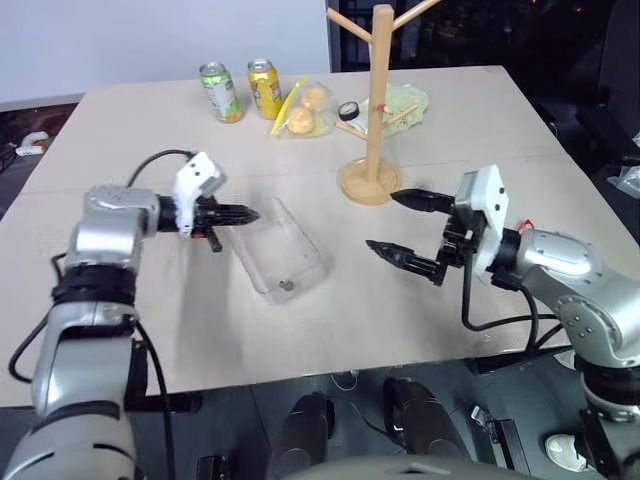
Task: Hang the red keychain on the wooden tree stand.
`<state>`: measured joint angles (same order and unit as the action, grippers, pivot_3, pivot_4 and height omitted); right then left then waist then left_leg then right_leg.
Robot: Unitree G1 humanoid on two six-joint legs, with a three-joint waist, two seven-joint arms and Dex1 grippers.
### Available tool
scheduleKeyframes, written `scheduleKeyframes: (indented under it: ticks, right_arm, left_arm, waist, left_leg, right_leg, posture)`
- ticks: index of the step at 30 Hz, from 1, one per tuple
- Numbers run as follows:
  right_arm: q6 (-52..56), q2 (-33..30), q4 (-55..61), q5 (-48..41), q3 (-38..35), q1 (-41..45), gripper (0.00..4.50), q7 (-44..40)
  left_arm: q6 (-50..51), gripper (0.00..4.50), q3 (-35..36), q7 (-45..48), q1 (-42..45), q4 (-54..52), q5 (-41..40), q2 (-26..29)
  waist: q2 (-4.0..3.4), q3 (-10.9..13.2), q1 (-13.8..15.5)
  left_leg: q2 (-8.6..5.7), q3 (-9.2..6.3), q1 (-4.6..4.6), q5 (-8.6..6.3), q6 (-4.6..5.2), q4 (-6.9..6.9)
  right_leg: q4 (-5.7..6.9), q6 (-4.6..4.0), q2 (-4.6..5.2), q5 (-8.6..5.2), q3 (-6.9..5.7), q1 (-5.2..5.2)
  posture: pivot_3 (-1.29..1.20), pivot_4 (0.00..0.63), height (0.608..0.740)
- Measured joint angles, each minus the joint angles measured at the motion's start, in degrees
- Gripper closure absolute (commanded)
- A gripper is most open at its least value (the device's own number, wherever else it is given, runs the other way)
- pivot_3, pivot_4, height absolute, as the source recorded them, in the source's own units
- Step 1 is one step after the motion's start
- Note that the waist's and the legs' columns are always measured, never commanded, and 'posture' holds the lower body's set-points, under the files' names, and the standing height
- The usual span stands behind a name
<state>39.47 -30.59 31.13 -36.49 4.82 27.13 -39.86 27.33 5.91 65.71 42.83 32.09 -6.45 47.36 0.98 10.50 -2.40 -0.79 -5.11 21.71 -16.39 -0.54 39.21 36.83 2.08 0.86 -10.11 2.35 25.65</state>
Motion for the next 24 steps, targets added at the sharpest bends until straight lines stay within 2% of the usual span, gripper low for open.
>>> scheduleKeyframes:
  ticks: [7,12,15,17,19,24]
  right_arm:
    - [-1.68,1.22,-2.58,0.32,2.27,2.16,0.00,-2.88]
    - [-2.69,1.84,-4.31,1.55,3.28,2.78,0.00,-3.92]
    - [-2.81,1.89,-4.65,1.88,3.31,2.82,0.00,-4.09]
    - [-2.81,1.97,-4.62,1.98,3.32,2.86,0.00,-4.14]
    - [-2.65,1.83,-4.57,1.98,3.29,2.85,0.00,-3.95]
    - [-2.16,1.62,-4.15,1.98,3.15,2.84,0.00,-3.37]
  left_arm:
    - [6.71,4.40,7.51,-17.23,-2.41,1.94,-0.57,0.73]
    - [7.02,4.40,13.67,-31.51,0.99,11.12,-0.62,0.73]
    - [5.75,4.40,15.69,-36.85,3.09,15.37,-0.88,0.73]
    - [2.14,4.40,19.59,-46.37,6.70,22.84,-2.00,0.94]
    - [-0.32,4.40,21.14,-51.30,8.44,27.18,-2.46,1.10]
    - [-5.10,4.40,21.57,-57.64,9.79,33.88,-2.66,1.16]
  waist:
    - [0.07,-0.04,0.16]
    - [0.11,-0.06,0.15]
    - [0.12,-0.07,0.17]
    - [0.18,-0.10,0.24]
    - [0.21,-0.11,0.26]
    - [0.23,-0.13,0.23]
  left_leg:
    - [-0.04,-0.02,0.04,0.00,-0.01,0.01]
    - [-0.05,-0.04,0.02,0.00,-0.02,0.01]
    - [-0.05,-0.04,0.02,0.01,-0.02,0.01]
    - [-0.09,-0.05,0.03,0.01,-0.03,0.00]
    - [-0.12,-0.05,0.03,0.00,-0.03,0.00]
    - [-0.13,-0.05,0.04,0.00,-0.03,0.00]
  right_leg:
    - [0.00,-0.09,0.07,0.06,-0.04,0.01]
    - [0.01,-0.19,0.09,0.12,-0.08,0.01]
    - [0.00,-0.20,0.09,0.14,-0.09,0.01]
    - [0.00,-0.22,0.15,0.15,-0.11,0.01]
    - [0.00,-0.22,0.19,0.15,-0.11,0.01]
    - [0.00,-0.23,0.20,0.16,-0.12,0.01]
  posture:
    - [0.00,0.150,0.740]
    - [0.00,0.150,0.740]
    - [0.00,0.150,0.740]
    - [0.00,0.150,0.740]
    - [0.00,0.150,0.740]
    - [0.00,0.150,0.740]
